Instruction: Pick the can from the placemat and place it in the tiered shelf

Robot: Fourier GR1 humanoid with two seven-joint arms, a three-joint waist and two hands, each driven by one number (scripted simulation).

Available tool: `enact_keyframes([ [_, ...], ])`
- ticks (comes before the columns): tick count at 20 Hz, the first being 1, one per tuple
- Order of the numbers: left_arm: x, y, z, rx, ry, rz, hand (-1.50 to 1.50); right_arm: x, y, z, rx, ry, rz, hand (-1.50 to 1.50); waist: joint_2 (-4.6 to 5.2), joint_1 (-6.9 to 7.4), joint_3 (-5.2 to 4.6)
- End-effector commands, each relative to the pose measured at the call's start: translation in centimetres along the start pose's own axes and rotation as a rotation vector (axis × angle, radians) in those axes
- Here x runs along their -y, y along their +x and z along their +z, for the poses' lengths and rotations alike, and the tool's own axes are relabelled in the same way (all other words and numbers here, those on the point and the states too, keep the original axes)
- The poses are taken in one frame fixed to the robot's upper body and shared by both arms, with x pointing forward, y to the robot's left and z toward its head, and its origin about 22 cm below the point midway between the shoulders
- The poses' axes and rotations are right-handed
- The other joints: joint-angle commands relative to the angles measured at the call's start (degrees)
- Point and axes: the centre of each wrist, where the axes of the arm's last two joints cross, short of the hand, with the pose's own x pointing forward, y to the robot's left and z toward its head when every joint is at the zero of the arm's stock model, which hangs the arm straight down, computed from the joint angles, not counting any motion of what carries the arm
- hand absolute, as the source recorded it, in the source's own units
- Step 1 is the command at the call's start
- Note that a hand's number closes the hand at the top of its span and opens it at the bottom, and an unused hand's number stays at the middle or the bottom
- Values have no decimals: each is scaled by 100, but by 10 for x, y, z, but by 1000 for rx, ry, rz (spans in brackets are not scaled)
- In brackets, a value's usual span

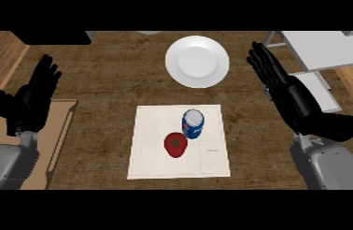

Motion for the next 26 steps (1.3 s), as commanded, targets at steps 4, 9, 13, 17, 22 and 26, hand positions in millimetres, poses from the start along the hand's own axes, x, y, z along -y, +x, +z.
enact_keyframes([
  [4, 57, -1, 1, 89, -175, -63, 0, 11, -16, -47, -147, 105, -50, -150, 208, 205, 89],
  [9, 58, -13, 13, 55, -232, -71, 0, 54, -16, -23, -300, -31, 314, 150, 200, 46, -45],
  [13, 91, -20, 29, 70, -303, -77, 0, 8, -85, -10, -292, -353, 256, -150, 228, 273, 97],
  [17, 105, -23, 37, 52, -294, -83, 0, -12, -138, 16, -193, -446, 98, -150, 224, 281, 107],
  [22, 98, -16, 24, 30, -290, -67, 0, 25, -120, -6, -145, -196, -39, -150, 166, 163, 90],
  [26, 87, -35, 31, 45, -264, -80, 0, 39, -81, -34, -232, 47, 159, -150, 135, 138, 76],
])
